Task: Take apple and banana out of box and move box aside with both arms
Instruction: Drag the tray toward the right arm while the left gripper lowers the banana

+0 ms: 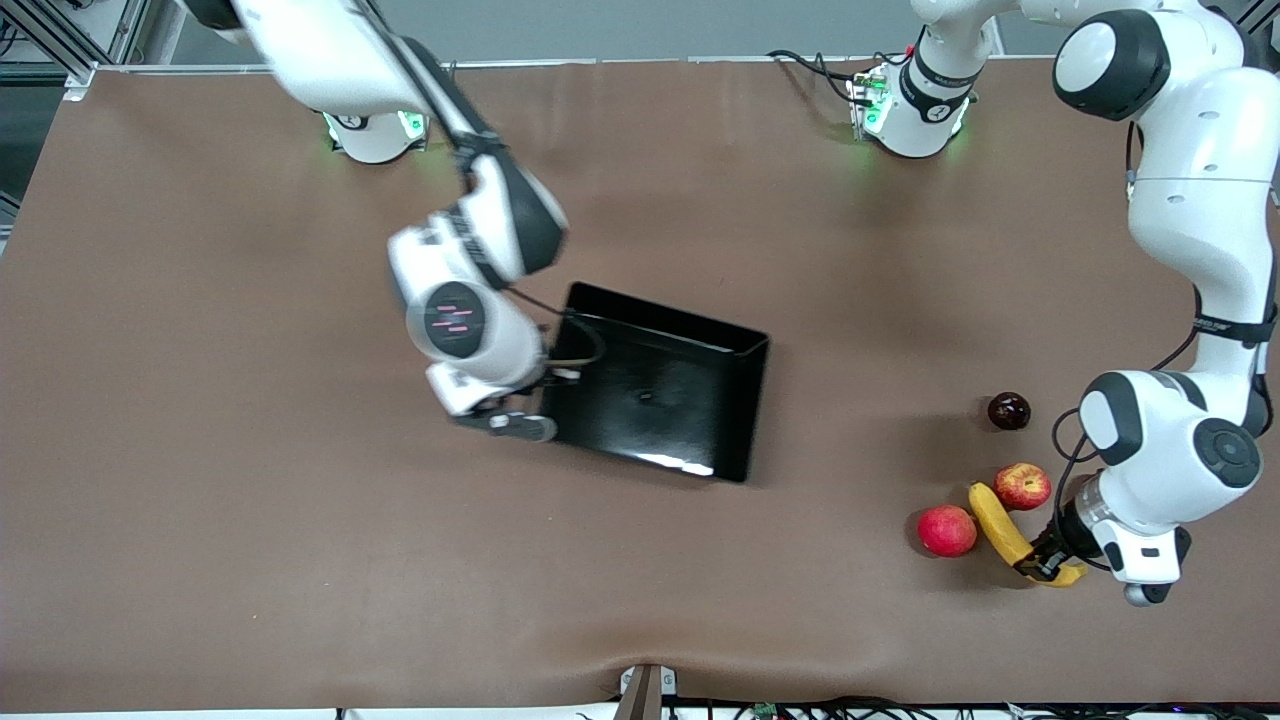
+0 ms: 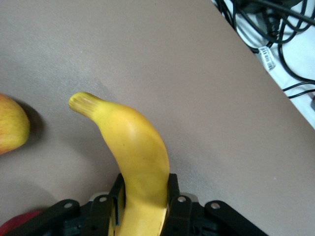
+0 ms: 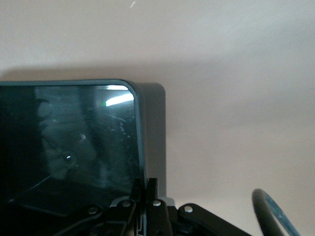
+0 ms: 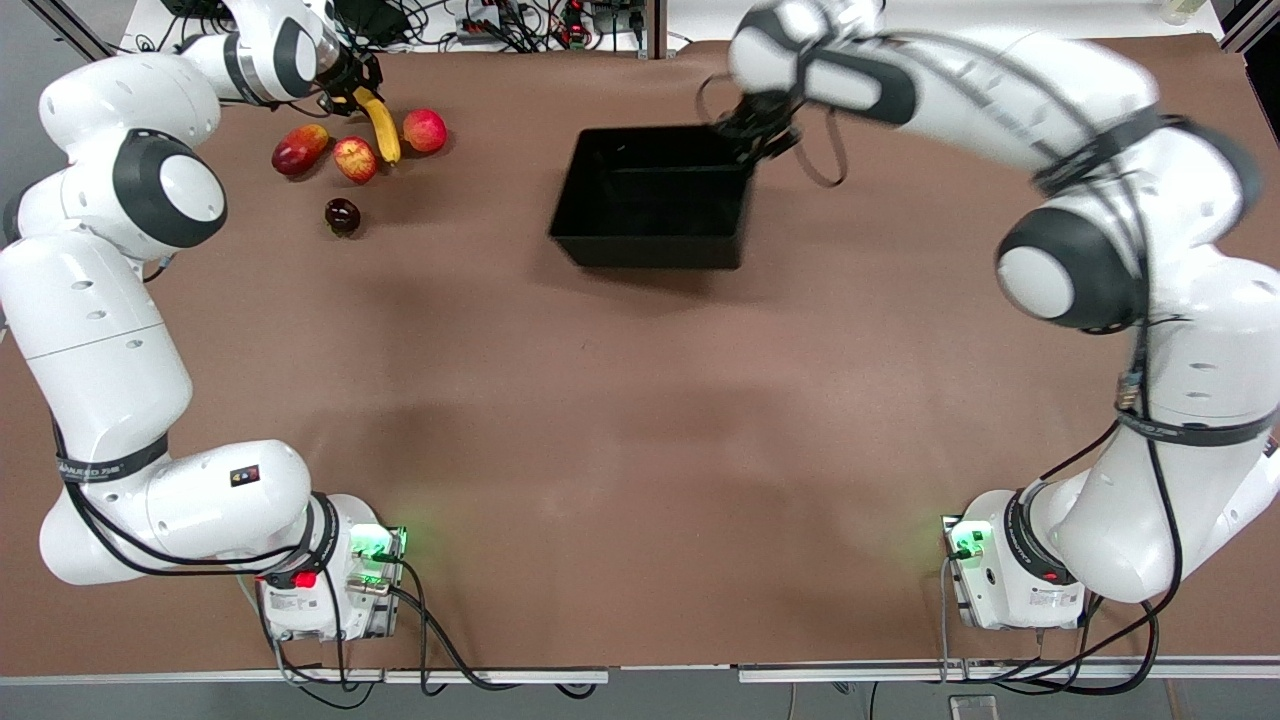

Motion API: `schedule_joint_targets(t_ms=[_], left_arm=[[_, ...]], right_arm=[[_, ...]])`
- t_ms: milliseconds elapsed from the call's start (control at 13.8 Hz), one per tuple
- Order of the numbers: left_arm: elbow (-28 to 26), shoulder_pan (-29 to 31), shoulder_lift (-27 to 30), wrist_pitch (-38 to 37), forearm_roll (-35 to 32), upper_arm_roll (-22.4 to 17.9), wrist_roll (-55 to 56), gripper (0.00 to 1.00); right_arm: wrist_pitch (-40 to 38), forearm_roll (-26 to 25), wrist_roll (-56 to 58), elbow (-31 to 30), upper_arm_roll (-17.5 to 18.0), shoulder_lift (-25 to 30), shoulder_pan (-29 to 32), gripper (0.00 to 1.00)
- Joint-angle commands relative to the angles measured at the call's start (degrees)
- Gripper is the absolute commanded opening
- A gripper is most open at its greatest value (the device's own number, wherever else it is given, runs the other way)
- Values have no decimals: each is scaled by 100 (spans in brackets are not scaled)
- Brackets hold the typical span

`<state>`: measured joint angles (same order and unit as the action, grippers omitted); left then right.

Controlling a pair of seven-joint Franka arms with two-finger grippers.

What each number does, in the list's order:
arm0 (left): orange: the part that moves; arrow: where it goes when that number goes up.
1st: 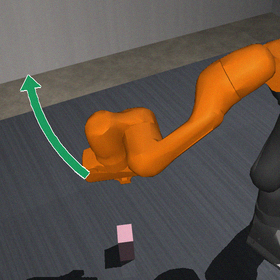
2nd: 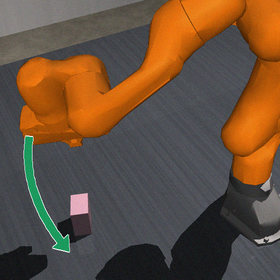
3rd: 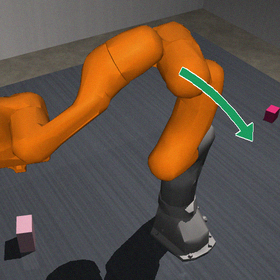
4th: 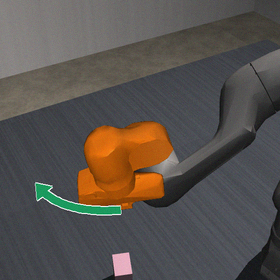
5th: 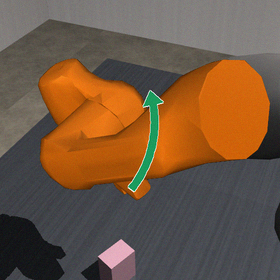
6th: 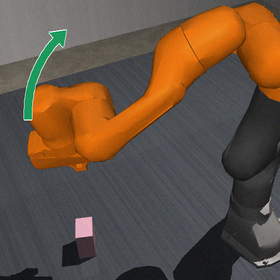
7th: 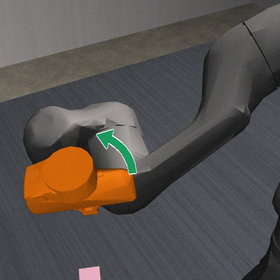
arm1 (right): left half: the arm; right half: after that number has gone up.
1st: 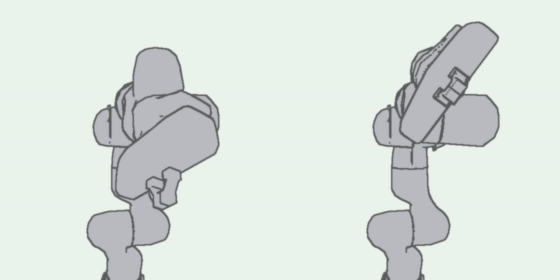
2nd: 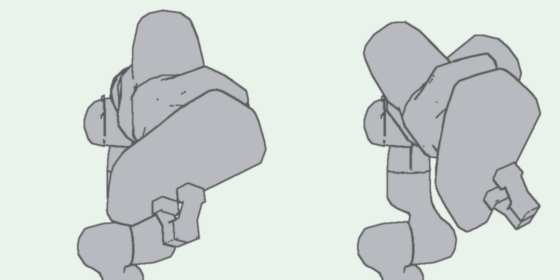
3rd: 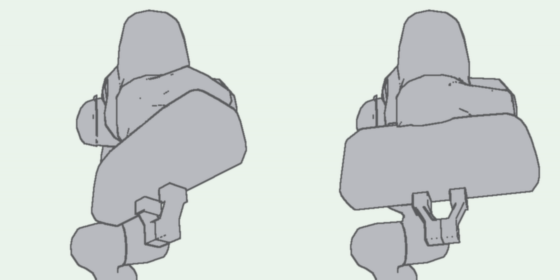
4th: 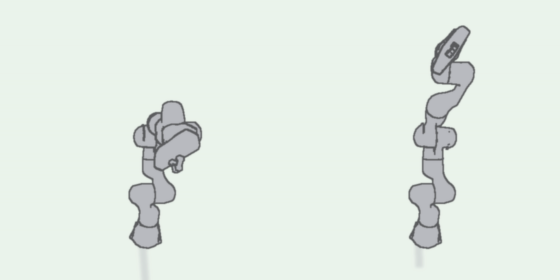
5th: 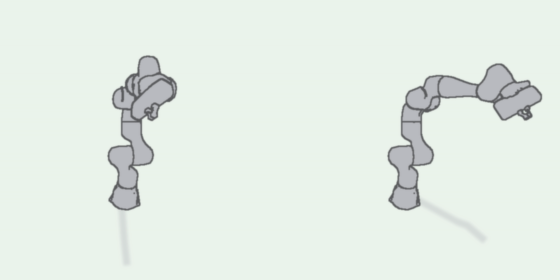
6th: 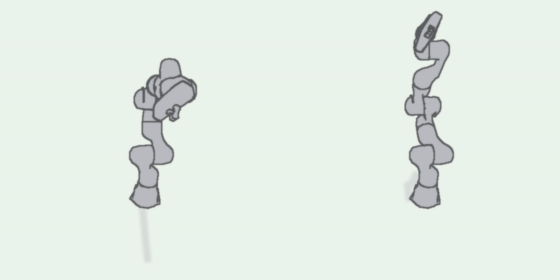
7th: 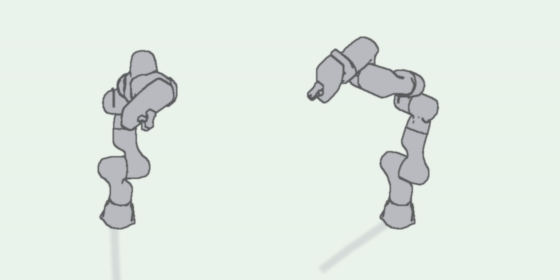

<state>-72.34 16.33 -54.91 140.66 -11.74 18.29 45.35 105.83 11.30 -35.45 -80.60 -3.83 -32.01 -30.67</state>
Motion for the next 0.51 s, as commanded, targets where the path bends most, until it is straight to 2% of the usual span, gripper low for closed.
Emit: schedule_joint_targets(t_ms=[0, 218, 291, 363, 436], left_arm=[[186, -87, -213, 155, 84, -89, -25, 0], [186, -87, -336, 312, 75, -159, -516, 3], [186, -87, -362, 383, 84, -220, -675, 22], [177, -78, -362, 418, 75, -221, -807, 51], [177, -69, -345, 427, 75, -230, -991, 100]], right_arm=[[-649, 171, 635, -237, 75, 739, 674, 0], [-1231, 136, 1380, -578, 66, 1257, 1623, 0], [-1249, 109, 1766, -832, 66, 1416, 1904, 0], [-1249, 109, 2240, -1078, 66, 1522, 2342, 0], [-1249, 109, 2941, -1229, 66, 1531, 2842, 0]])
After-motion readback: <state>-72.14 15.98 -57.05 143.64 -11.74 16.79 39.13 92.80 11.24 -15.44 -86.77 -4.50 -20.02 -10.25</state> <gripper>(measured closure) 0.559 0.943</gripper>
